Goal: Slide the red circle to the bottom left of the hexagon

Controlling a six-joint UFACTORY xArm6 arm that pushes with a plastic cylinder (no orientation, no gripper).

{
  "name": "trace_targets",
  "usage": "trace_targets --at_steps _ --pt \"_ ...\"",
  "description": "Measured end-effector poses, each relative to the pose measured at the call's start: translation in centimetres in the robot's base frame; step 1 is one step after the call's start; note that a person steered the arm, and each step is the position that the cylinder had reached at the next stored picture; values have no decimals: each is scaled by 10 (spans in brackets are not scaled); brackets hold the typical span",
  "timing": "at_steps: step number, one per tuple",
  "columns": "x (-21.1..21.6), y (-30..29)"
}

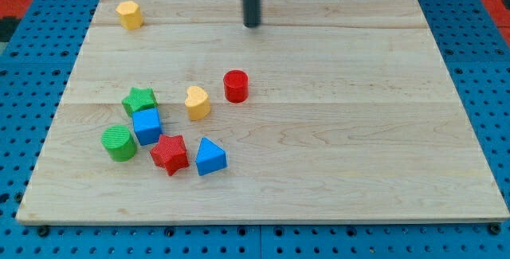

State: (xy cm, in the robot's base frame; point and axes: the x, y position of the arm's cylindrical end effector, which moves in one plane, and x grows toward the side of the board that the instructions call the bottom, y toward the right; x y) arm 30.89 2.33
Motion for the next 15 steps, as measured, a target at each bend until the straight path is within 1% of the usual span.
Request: trace_targets --at_steps 1,2,3,4,5,6,7,8,9,10,11,12,13,14,15 --pt "78 22" --pt "94 -50" --pt "99 -53" --pt "123 -24" --pt "122 -103" --pt "84 -167" --pt "73 -179" --pt "90 -191" --pt "69 -247" --pt "21 -251" --pt "-7 -242" --pt "31 -204" --pt "27 -220" --pt "71 -105" --pt "140 -23"
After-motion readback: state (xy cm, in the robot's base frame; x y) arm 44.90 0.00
